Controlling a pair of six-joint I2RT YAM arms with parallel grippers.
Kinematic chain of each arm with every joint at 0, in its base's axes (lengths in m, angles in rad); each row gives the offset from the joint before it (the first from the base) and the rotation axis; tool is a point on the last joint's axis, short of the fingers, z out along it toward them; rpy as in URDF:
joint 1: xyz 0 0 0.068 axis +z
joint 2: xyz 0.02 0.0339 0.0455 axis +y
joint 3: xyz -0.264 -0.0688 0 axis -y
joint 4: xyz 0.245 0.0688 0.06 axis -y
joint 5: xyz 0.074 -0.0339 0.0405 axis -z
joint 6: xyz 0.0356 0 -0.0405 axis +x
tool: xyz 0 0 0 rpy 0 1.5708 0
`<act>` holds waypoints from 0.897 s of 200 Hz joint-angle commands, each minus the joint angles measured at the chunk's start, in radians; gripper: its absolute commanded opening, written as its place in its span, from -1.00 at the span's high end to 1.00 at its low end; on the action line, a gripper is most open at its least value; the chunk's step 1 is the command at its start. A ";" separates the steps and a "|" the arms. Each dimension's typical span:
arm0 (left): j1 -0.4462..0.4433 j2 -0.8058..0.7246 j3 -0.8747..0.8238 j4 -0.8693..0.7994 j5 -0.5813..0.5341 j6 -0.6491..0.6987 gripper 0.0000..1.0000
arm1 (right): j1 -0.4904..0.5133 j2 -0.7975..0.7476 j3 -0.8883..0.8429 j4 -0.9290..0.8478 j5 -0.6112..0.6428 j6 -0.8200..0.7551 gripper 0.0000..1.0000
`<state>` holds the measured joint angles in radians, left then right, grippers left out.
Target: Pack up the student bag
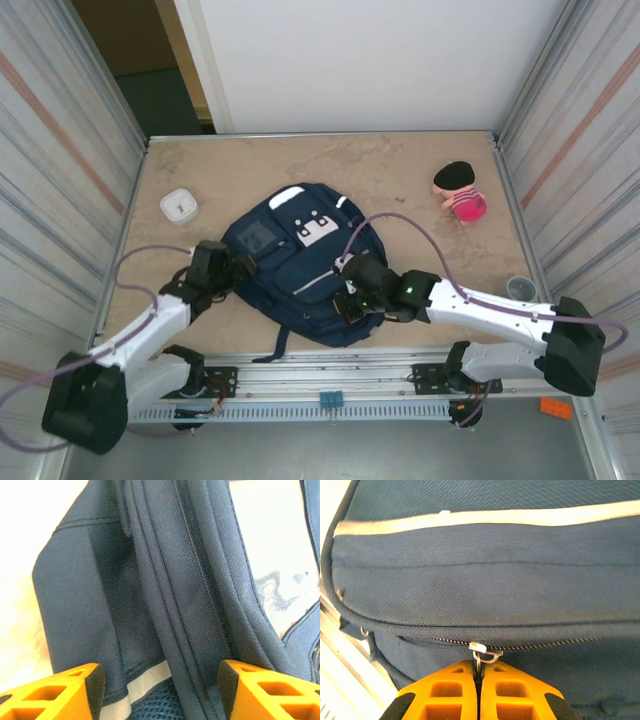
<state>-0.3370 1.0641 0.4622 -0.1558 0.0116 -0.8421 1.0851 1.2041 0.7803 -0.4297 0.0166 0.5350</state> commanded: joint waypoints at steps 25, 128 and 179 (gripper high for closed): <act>0.049 0.280 0.276 0.108 0.185 0.111 -0.30 | 0.082 0.127 0.098 0.132 0.074 0.096 1.00; -0.250 -0.345 0.034 -0.147 0.149 -0.413 -0.31 | 0.078 0.179 0.146 0.142 0.089 0.058 1.00; -0.492 -0.378 0.017 -0.129 -0.033 -0.537 -0.15 | 0.076 0.191 0.153 0.148 0.074 0.053 1.00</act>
<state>-0.8032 0.6594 0.4728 -0.2882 0.0654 -1.2835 1.1648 1.3872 0.8925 -0.3141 0.0887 0.5983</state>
